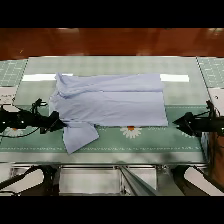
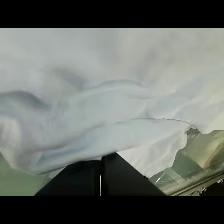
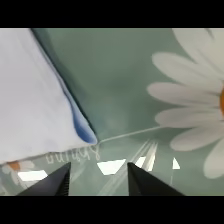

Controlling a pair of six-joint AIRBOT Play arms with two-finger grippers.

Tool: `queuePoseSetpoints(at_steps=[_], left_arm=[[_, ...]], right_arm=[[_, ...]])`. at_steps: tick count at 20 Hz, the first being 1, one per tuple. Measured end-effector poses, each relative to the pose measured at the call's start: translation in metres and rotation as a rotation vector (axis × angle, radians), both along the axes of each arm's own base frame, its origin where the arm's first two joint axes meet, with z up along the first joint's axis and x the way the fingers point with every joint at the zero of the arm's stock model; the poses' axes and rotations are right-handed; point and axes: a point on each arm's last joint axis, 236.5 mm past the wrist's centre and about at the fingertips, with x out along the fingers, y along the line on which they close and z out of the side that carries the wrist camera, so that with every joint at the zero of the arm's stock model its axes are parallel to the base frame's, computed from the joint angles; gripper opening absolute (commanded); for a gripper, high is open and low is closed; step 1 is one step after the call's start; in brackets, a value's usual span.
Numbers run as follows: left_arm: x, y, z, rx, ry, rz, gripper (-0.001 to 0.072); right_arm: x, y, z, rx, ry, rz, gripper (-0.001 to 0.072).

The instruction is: Fold the shirts.

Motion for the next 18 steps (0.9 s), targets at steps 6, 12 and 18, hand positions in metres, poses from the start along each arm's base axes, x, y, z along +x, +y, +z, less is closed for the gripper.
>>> queuePoseSetpoints(at_steps=[6,12,18], left_arm=[[0.001,-0.001,0.001,-0.004,-0.005,0.001,0.0020],[0.005,0.003,0.002,0.004,-0.021,0.005,0.0020],[0.032,0.019,0.022,0.012,-0.093,0.025,0.0020]], right_arm=[[0.015,0.038,-0.018,0.099,0.029,0.036,0.0406],[0.055,0.058,-0.017,0.086,-0.042,0.122,0.0029],[0.074,0.045,0.010,0.070,-0.112,0.179,0.0029]])
